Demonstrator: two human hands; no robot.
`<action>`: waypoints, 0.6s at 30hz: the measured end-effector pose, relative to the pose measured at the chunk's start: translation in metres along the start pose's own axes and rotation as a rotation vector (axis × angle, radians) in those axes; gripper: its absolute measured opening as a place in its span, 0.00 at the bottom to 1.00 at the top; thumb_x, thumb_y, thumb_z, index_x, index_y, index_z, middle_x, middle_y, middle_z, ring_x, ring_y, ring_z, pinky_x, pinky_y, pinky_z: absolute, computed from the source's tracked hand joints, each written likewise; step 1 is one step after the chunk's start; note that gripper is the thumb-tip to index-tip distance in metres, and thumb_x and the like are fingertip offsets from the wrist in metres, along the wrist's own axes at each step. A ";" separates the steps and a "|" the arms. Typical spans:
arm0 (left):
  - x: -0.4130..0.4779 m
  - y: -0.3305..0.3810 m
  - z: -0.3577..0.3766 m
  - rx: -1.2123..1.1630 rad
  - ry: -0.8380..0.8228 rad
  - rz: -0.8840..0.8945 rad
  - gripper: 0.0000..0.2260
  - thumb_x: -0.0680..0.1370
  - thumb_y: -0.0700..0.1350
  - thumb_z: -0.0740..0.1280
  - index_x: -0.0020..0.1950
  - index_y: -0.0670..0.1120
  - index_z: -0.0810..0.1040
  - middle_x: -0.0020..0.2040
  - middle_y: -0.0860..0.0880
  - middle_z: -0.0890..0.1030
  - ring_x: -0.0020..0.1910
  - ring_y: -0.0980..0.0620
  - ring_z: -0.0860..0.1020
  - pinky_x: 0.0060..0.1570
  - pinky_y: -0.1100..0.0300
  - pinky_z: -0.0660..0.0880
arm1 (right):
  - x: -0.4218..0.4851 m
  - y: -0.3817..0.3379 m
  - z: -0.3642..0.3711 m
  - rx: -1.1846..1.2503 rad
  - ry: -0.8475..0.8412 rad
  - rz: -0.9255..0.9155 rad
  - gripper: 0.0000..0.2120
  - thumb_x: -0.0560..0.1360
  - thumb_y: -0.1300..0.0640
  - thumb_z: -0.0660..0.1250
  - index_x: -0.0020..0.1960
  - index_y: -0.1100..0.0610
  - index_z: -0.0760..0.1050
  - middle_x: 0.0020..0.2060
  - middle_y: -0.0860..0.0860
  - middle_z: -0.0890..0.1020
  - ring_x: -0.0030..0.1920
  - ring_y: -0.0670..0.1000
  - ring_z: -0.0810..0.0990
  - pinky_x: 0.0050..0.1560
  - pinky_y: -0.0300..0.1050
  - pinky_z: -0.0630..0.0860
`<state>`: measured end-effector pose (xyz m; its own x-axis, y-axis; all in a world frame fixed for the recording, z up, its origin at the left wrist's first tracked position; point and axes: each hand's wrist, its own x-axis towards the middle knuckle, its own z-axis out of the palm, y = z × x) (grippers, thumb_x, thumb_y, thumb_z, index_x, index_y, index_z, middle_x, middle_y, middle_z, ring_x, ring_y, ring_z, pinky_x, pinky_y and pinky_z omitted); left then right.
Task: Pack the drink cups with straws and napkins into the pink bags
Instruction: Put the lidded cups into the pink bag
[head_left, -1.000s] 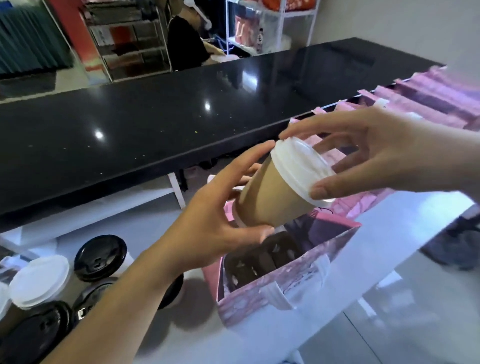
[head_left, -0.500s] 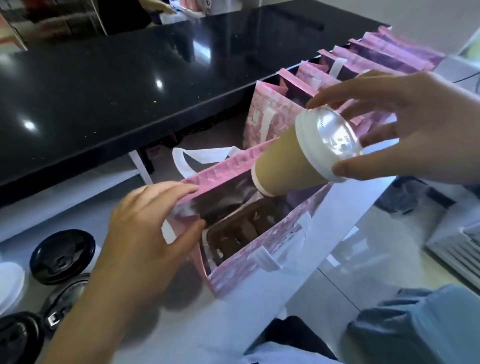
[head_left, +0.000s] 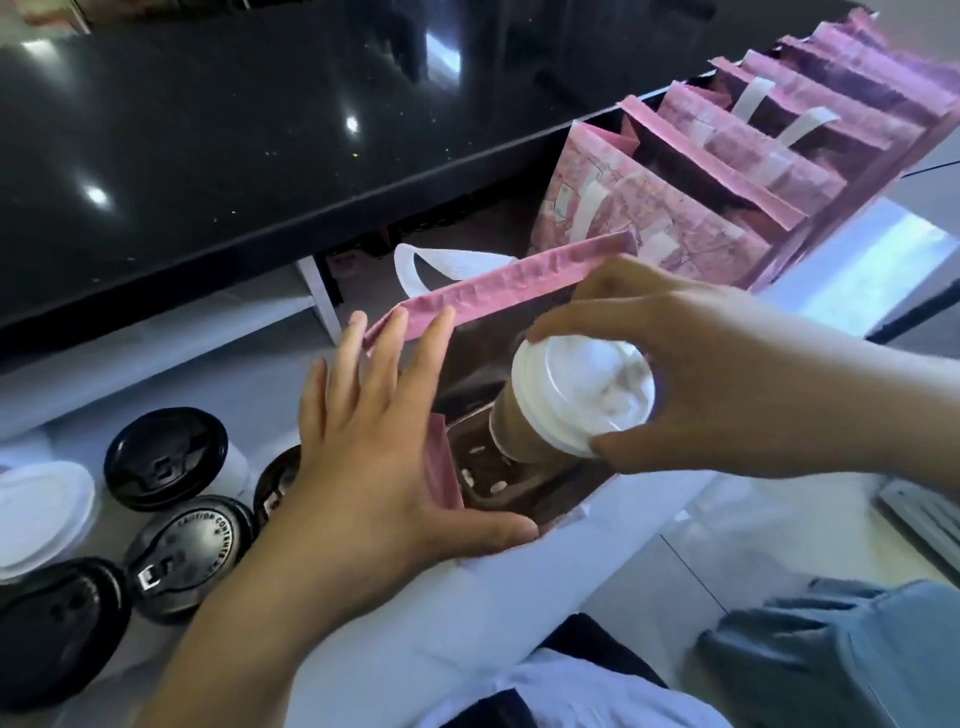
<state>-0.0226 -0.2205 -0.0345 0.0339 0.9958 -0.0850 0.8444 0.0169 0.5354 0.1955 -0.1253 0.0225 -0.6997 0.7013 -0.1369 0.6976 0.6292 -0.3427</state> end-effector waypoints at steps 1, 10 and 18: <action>0.000 0.001 -0.001 -0.026 -0.011 -0.013 0.63 0.45 0.84 0.58 0.72 0.72 0.29 0.77 0.66 0.31 0.74 0.62 0.25 0.78 0.45 0.39 | 0.003 -0.002 0.007 -0.050 -0.012 -0.003 0.36 0.62 0.36 0.73 0.67 0.28 0.64 0.56 0.35 0.68 0.55 0.47 0.74 0.51 0.43 0.78; 0.002 -0.003 -0.005 -0.105 -0.055 -0.008 0.64 0.50 0.77 0.72 0.74 0.71 0.33 0.75 0.68 0.28 0.71 0.66 0.23 0.77 0.49 0.37 | 0.040 -0.010 0.043 -0.247 -0.169 -0.014 0.29 0.71 0.51 0.71 0.70 0.40 0.68 0.60 0.46 0.69 0.47 0.52 0.76 0.47 0.45 0.75; 0.000 -0.005 -0.003 -0.143 -0.060 0.013 0.63 0.53 0.74 0.74 0.75 0.71 0.35 0.74 0.70 0.28 0.71 0.66 0.24 0.76 0.51 0.39 | 0.059 -0.006 0.064 -0.234 -0.243 -0.075 0.30 0.70 0.54 0.71 0.70 0.44 0.70 0.58 0.49 0.70 0.52 0.55 0.78 0.53 0.52 0.77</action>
<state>-0.0284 -0.2206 -0.0341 0.0802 0.9889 -0.1252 0.7592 0.0208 0.6506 0.1404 -0.1091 -0.0430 -0.7474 0.5672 -0.3460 0.6393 0.7557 -0.1422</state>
